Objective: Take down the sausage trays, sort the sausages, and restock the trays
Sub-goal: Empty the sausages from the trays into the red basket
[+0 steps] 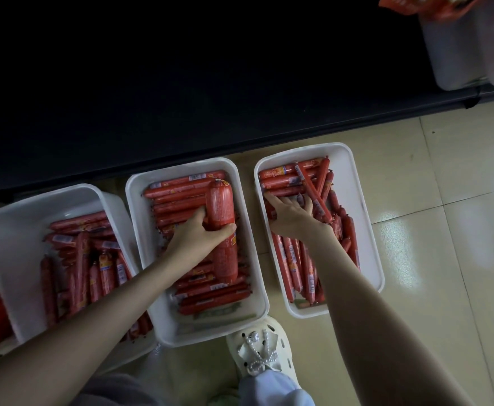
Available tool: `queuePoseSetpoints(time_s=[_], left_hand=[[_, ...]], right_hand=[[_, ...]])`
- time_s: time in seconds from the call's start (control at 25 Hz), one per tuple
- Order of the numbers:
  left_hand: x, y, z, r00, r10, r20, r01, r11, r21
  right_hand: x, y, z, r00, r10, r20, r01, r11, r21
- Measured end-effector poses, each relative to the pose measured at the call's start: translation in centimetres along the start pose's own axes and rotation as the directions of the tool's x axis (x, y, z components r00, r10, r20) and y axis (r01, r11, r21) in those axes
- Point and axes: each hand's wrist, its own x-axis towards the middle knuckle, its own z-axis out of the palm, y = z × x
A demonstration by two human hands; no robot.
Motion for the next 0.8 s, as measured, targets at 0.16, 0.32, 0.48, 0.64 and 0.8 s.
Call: queuePoseSetpoints(time_s=[0.16,0.32,0.48,0.64,0.8], left_hand=[[-0.2,0.1,-0.1,0.999,0.031,0.017,-0.032,0.999,0.018],[0.0,-0.5,-0.3,0.999,0.039,0.026,-0.039,0.999,0.002],[-0.2,-0.2,-0.3,0.999,0.041,0.010,-0.041,0.999,-0.029],[-0.9,0.6,-0.4,0.998,0.064,0.020,-0.064,0.997,-0.043],[-2.2,0.9,-1.5,0.996,0.072,0.043,-0.069,0.994,-0.082]], right_hand=[[-1.2,0.3,0.6,0.998,-0.028,0.058,0.025,0.998,0.055],[-2.8,0.3,2.6,0.986,-0.083,-0.143,0.086,0.996,0.013],[-4.8,1.0,1.9,0.959,-0.177,-0.222,0.178,0.984,-0.018],[-6.9,2.1,1.4,0.980,-0.168,-0.110,0.186,0.965,0.184],[-8.0,2.1,0.5,0.994,-0.054,-0.090,0.082,0.938,0.338]])
